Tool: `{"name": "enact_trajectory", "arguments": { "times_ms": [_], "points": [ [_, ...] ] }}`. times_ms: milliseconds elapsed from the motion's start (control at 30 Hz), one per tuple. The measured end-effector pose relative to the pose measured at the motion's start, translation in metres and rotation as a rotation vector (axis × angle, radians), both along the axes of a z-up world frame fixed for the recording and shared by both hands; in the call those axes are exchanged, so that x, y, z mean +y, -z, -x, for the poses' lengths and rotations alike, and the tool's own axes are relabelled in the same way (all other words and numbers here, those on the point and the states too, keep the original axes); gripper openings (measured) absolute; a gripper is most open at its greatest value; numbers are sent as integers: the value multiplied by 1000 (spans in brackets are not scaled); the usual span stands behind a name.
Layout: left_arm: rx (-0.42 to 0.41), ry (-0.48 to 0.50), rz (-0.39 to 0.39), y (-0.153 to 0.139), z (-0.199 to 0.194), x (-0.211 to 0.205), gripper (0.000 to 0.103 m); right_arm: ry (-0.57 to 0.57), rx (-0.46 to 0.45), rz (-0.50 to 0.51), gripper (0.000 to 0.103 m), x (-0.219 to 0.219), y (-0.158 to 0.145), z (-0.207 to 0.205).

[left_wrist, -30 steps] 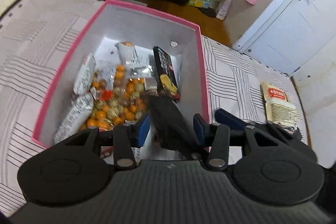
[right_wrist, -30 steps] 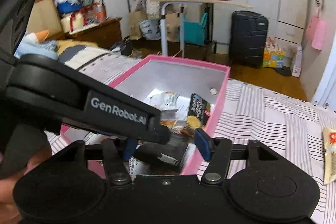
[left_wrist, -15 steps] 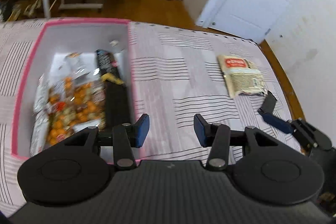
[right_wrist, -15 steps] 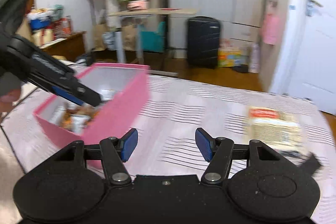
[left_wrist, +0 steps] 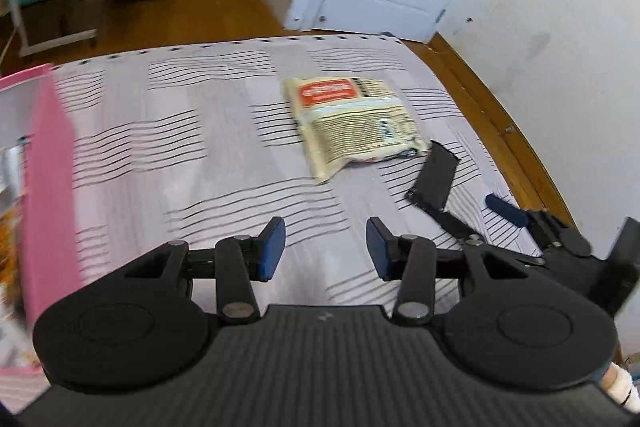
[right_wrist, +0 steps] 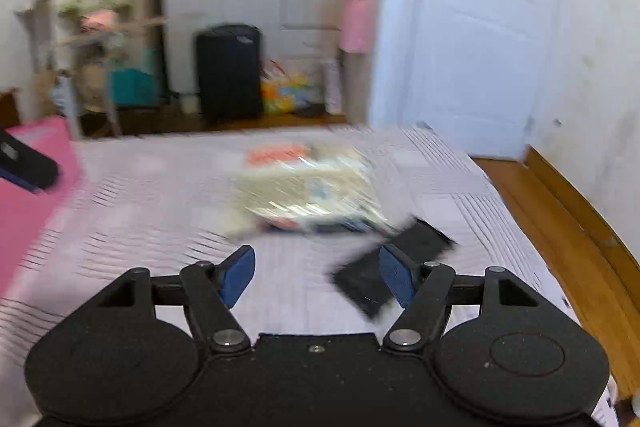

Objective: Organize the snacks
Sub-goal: 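Reach the left tool to the other black bar and close on it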

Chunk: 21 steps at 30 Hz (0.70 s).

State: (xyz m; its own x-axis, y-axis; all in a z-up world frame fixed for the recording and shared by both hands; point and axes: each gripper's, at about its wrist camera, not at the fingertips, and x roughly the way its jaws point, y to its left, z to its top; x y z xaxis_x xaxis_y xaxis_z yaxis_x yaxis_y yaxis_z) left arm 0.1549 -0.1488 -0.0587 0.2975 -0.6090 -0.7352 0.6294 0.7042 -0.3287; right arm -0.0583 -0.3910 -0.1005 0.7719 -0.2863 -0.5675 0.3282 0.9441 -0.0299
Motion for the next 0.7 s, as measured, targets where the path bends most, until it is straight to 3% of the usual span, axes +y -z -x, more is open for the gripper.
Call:
{"name": "enact_trajectory", "arguments": {
  "times_ms": [167,333,433,600,700],
  "points": [
    [77,70,36,34,-6,-61,42,29,1,-128,73,-50,33,-1],
    [104,105,53,66,-8,-116,40,3,25,-196,73,-65,54,-12],
    [55,91,72,79,-10,-146,39,-40,50,-182,73,-67,59,-15],
    [48,96,78,100,-23,-183,35,-67,78,-141,76,-70,67,-30],
    [151,183,67,113,-31,-197,30,-93,75,-122,78,-68,69,-32]
  ]
}}
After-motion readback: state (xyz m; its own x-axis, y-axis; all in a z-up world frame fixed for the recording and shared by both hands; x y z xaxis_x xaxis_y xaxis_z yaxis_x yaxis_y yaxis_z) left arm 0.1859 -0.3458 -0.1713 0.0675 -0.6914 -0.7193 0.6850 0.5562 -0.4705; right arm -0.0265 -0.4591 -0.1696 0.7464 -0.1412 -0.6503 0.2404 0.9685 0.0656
